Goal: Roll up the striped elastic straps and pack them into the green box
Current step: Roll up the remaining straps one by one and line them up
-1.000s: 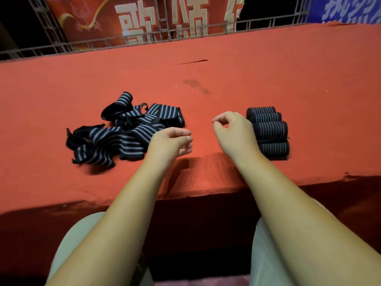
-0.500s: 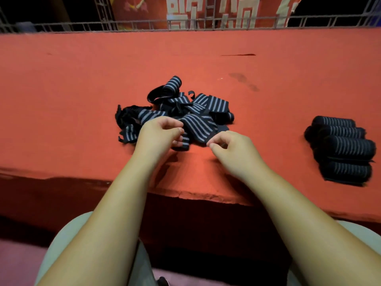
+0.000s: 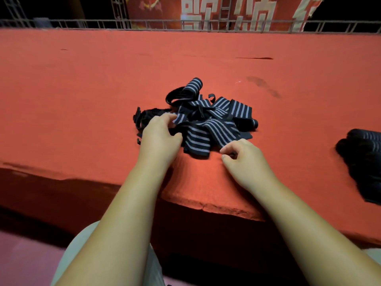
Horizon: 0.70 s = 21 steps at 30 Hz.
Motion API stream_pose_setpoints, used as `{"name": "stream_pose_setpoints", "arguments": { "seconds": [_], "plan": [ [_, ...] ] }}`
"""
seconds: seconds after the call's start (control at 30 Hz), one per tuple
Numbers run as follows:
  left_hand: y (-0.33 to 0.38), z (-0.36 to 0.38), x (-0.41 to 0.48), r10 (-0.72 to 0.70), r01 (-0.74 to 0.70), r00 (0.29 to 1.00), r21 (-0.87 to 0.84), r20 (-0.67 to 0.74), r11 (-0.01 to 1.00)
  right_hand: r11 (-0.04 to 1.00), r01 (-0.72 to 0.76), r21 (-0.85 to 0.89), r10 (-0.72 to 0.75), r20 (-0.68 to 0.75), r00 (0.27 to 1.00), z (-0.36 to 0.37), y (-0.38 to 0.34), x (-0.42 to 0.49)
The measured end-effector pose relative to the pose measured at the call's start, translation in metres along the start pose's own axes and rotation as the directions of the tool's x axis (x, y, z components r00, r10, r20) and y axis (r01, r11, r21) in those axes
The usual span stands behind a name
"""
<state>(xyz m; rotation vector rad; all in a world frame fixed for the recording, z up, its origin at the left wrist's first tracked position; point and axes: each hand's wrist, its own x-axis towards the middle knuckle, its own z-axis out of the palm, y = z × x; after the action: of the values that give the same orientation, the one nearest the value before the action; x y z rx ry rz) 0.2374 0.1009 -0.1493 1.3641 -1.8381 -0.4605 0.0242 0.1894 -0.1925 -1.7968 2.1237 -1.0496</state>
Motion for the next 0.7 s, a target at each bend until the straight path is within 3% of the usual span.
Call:
{"name": "stream_pose_setpoints", "arguments": {
  "seconds": [0.3, 0.5, 0.6, 0.7],
  "plan": [
    [0.004, 0.011, -0.012, 0.002, -0.021, 0.996, 0.201, 0.093, 0.979, 0.988, -0.082, -0.133, 0.087, 0.039, 0.995, -0.016, 0.012, -0.003],
    [0.01, 0.012, -0.015, -0.048, 0.046, 0.999, 0.227, 0.003, 0.973, 0.968, -0.215, -0.131, 0.221, 0.026, 0.975, -0.026, 0.023, 0.001],
    [0.019, 0.015, -0.014, 0.033, -0.011, 0.995, 0.239, -0.091, 0.971, 0.956, -0.28, -0.086, 0.282, 0.018, 0.959, -0.03, 0.025, 0.005],
    [0.038, 0.022, -0.01, 0.219, -0.187, 0.969, 0.242, -0.111, 0.952, 0.96, -0.281, -0.01, 0.281, 0.048, 0.958, -0.033, 0.027, 0.011]
  ]
}}
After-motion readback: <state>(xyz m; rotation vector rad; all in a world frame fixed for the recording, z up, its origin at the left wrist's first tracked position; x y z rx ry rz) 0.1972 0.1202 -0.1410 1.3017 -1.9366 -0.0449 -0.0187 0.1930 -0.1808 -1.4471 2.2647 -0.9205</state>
